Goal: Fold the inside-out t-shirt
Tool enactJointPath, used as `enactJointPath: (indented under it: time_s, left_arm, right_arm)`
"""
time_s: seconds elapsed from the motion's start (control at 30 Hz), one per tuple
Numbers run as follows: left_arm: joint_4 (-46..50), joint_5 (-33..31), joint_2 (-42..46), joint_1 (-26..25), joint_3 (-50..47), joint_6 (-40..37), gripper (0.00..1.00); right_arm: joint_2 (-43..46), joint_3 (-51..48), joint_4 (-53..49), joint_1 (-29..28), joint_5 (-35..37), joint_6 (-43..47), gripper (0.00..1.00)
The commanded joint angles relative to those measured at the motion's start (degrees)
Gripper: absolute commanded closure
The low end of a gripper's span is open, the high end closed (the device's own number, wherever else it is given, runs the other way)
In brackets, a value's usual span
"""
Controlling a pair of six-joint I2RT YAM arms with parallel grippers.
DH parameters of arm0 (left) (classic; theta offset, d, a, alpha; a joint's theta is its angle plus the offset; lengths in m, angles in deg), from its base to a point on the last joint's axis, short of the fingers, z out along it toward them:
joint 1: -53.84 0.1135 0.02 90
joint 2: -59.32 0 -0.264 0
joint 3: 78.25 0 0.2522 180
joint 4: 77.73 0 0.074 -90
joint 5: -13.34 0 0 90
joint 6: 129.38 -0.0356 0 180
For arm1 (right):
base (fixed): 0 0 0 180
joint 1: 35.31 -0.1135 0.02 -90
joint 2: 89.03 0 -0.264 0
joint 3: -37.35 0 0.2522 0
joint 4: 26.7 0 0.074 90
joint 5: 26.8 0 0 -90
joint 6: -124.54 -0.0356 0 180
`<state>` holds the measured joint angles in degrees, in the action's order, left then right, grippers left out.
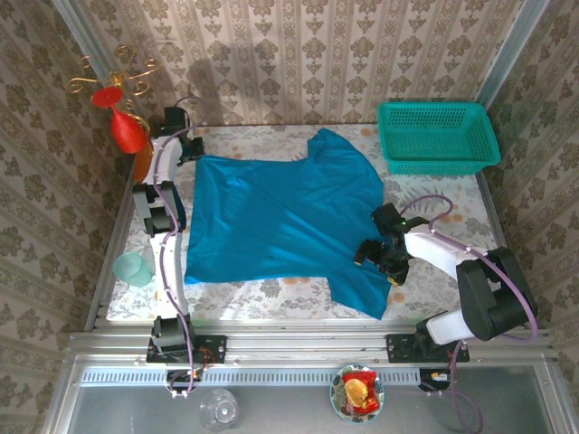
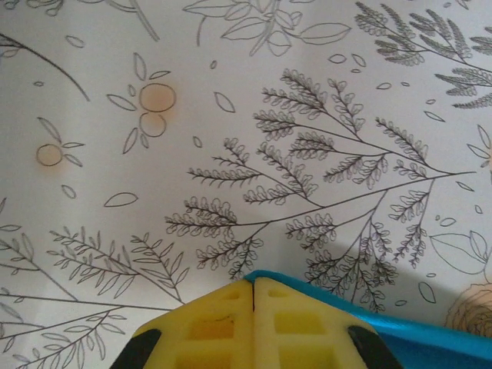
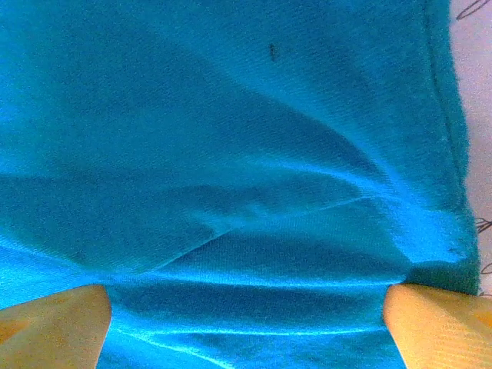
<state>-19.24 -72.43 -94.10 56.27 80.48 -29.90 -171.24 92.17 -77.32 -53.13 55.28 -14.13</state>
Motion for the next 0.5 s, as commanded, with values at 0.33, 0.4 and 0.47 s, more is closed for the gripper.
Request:
enactJointPath:
  time_s: [0.33,0.4,0.47]
  left_arm:
    - [-1.8,8.2,10.4,0.3,-5.5,1.7,0.64]
    - [-2.1,9.4,14.4,0.1,-9.4,2.0,0.62]
    - [-1.6,9.8,18.9,-0.3,-14.1,2.1,0.61]
  right_arm:
    - [7.5,6.1,-0.7,0.2,-3.7,4.9,0.06]
    - [7.1,8.9,-0.2,0.3,-4.1,7.0,0.06]
    - [5.2,12.5,0.6,0.4,-4.1,9.4,0.06]
